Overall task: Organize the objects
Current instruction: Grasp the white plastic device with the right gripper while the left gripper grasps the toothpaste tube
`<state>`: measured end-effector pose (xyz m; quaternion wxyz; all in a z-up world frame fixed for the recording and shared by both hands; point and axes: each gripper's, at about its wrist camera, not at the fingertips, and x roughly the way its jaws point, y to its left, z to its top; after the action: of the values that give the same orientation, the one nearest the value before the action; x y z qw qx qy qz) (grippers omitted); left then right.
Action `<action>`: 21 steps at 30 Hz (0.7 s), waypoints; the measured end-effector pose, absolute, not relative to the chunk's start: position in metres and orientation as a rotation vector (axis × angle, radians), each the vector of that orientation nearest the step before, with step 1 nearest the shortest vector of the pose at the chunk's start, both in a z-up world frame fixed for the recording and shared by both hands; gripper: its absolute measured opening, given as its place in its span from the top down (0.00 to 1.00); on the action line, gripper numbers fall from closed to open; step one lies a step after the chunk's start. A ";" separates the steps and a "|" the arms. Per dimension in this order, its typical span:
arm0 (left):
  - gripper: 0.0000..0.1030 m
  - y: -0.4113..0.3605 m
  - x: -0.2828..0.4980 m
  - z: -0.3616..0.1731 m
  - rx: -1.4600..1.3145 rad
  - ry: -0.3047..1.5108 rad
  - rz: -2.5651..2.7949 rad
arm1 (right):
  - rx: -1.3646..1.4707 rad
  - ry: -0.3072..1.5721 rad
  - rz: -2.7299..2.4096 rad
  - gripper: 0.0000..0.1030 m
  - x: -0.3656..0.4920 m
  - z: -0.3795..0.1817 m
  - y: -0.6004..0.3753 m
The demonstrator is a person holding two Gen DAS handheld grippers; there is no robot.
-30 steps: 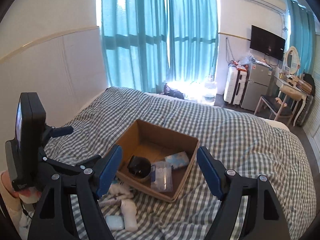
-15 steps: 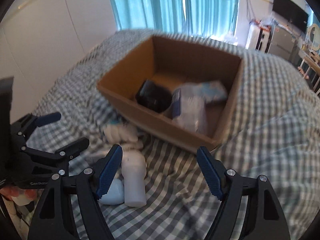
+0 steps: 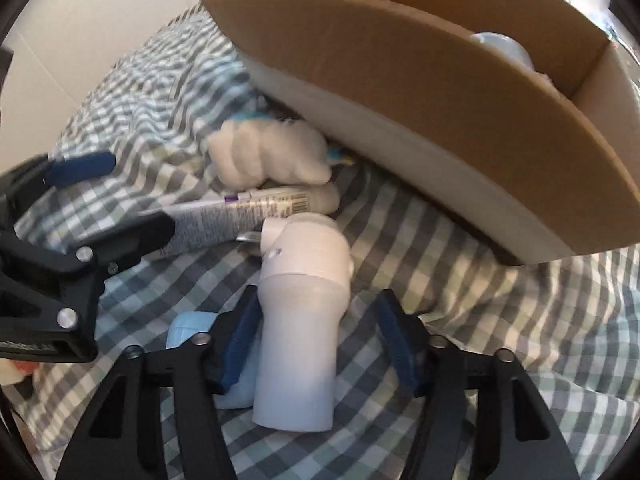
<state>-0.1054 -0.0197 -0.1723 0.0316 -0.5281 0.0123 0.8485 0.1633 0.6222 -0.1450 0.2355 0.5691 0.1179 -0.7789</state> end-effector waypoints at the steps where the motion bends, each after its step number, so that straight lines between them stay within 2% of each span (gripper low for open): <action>1: 0.05 -0.018 -0.104 -0.173 -1.627 0.048 2.613 | 1.561 0.313 -2.128 0.58 0.164 -0.146 0.622; 8: 0.05 -0.001 -0.107 -0.167 -1.600 0.119 2.594 | 1.517 0.238 -2.263 0.59 0.177 -0.117 0.650; 11: 0.08 0.016 -0.110 -0.167 -1.577 0.188 2.572 | 1.484 0.202 -2.346 0.59 0.182 -0.100 0.667; 14: 0.16 0.033 -0.119 -0.168 -1.556 0.213 2.531 | 1.470 0.146 -2.380 0.59 0.182 -0.092 0.681; 16: 0.29 0.042 -0.123 -0.172 -1.565 0.223 2.500 | 1.474 0.124 -2.387 0.59 0.179 -0.091 0.686; 18: 0.38 0.053 -0.129 -0.178 -1.588 0.235 2.457 | 1.479 0.118 -2.384 0.59 0.177 -0.090 0.695; 20: 0.43 0.060 -0.134 -0.188 -1.629 0.236 2.417 | 1.478 0.121 -2.382 0.59 0.178 -0.092 0.692; 21: 0.50 0.063 -0.135 -0.192 -1.650 0.246 2.411 | 1.478 0.122 -2.381 0.59 0.178 -0.093 0.692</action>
<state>-0.1354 0.0628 -0.1920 0.1047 -0.5598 0.0836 0.8178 0.1783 0.6918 -0.0929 0.1675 0.5194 0.0428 -0.8368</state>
